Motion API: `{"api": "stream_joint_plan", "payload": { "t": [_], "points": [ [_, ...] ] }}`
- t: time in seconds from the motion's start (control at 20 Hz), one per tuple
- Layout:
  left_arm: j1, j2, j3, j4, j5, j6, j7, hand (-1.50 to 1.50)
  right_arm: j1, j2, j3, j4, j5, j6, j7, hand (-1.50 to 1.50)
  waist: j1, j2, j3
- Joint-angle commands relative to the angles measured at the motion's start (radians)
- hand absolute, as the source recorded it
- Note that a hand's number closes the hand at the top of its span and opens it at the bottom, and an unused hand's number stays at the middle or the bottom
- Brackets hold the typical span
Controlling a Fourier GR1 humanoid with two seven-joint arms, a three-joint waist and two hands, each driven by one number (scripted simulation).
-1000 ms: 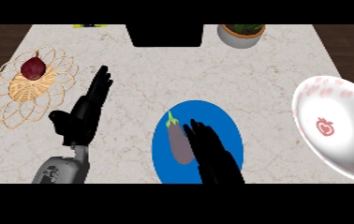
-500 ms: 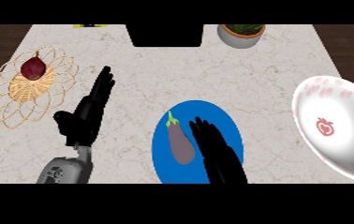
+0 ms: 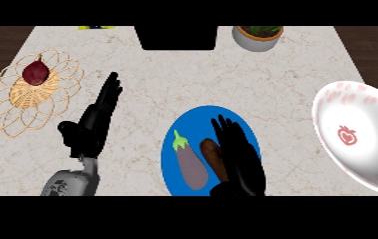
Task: Pick the sweet potato from the plate and place it in the bowl
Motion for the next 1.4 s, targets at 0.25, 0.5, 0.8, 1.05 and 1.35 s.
{"api": "stream_joint_plan", "payload": {
  "t": [0.25,0.5,0.8,1.05,1.35],
  "points": [
    [-0.012,-0.014,0.019,0.006,-0.010,-0.013,0.014,0.00,-0.080,-0.024,0.009,0.115,0.006,0.100,-0.066,1.50,0.001,0.002,0.000],
    [-0.045,-0.022,0.014,-0.010,-0.025,-0.004,0.057,0.00,-0.119,-0.028,0.027,0.184,0.052,0.100,-0.124,1.50,0.002,0.001,0.000],
    [0.050,0.010,0.037,-0.029,0.011,-0.058,-0.020,0.00,-0.008,0.038,-0.045,0.137,-0.090,-0.083,-0.078,1.50,0.008,0.002,0.001],
    [0.002,-0.010,0.040,-0.010,-0.004,-0.024,0.008,0.00,0.013,0.040,-0.199,-0.066,-0.414,-0.278,0.081,1.50,-0.018,0.001,0.004],
    [-0.045,-0.038,0.013,-0.031,-0.038,0.012,0.070,0.00,-0.038,0.041,-0.108,-0.143,-0.379,-0.485,0.058,1.50,-0.001,-0.001,0.001]
  ]
}}
